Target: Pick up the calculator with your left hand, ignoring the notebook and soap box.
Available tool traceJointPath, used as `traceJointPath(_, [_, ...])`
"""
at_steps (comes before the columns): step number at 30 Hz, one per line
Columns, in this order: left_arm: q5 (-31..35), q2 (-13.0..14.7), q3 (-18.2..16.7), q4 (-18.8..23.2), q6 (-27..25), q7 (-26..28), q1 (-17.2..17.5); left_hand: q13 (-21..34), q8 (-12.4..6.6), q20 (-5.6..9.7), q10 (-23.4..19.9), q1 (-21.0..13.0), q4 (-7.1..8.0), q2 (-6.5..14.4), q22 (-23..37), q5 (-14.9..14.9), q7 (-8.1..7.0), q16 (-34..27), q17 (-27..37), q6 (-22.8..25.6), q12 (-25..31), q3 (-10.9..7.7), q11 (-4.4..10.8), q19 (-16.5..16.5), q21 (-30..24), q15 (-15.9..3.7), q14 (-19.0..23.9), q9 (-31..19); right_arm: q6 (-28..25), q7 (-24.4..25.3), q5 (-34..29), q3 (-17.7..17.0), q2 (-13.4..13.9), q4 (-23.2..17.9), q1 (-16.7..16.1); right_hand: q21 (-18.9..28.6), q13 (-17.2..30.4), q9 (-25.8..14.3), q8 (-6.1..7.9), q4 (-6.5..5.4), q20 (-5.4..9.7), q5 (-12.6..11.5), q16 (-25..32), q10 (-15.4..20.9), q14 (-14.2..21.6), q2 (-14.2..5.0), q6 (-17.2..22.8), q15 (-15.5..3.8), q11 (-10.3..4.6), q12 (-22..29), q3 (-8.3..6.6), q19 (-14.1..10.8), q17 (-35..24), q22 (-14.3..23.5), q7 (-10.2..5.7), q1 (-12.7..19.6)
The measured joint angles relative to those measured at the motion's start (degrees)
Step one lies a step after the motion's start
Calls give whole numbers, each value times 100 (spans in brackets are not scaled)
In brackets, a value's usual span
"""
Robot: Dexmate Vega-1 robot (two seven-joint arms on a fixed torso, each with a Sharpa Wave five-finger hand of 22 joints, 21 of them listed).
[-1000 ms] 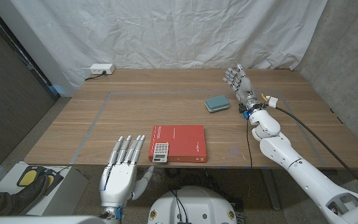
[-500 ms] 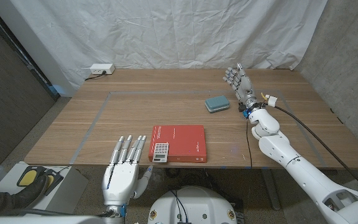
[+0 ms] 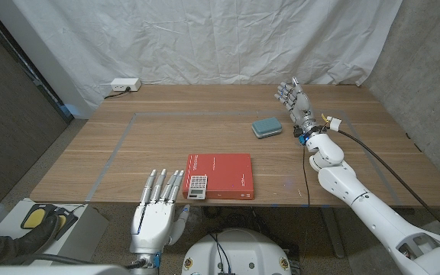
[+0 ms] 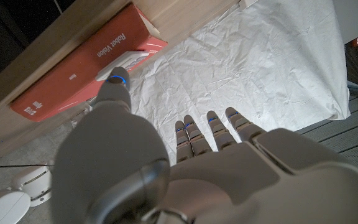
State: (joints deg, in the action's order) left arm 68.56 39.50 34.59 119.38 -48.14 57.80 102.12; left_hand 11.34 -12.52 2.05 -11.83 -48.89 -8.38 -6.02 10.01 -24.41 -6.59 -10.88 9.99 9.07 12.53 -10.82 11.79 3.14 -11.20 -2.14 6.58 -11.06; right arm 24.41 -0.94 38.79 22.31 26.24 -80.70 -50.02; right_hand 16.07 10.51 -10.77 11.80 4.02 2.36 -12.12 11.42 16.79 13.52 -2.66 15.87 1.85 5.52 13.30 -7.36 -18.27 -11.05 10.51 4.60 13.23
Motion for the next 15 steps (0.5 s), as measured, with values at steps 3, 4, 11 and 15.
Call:
traceJointPath(3, [-16, -12, 71, -97, 0, 32, -64, 0, -22, 8, -65, -41, 0, -6, 0, 0, -47, -1, 0, 92, 0, 0, 7, 35, 0, -10, 66, 0, 14, 0, 1, 0, -3, 2, 0, 0, 0, 0, 0, 0, 0, 0, 0, 0, 0, 0, 0, 0, 0, 0, 0, 0, 0, 0, 0, 0])
traceJointPath(4, [-83, -15, 83, -114, -1, 143, -76, 0, -22, -1, -94, -53, 0, 7, 0, 0, -33, -1, 0, 113, 0, 0, 1, 43, 0, 7, 82, 0, 17, 0, 0, 1, -22, 24, 4, 0, 0, 0, 0, 0, 0, 0, 0, 0, 0, 0, 0, 0, 0, 0, 0, 0, 0, 0, 0, 0])
traceJointPath(11, [-272, -44, 224, -314, 58, 365, -226, -1, -84, -1, -225, -66, 23, 19, 0, 0, -76, -18, 0, 246, 45, 23, 24, 43, 0, -17, 164, 0, 56, -17, -1, 22, -68, 76, 41, 0, 0, 0, 0, 0, 19, 0, 0, 0, 20, 0, 21, -21, 0, 0, 0, -22, 0, 0, -21, 0])
traceJointPath(15, [-285, -151, 189, -443, 248, 457, -232, -1, -116, -1, -317, -105, 23, 59, 0, 0, -117, -37, 0, 346, 45, 23, 20, 107, -6, -11, 252, 0, 67, -30, -5, 35, -87, 95, 56, 0, 0, 0, 0, 0, -11, 0, 0, 0, 20, 0, 21, -21, 0, 0, 0, -52, 0, 0, -21, 0])
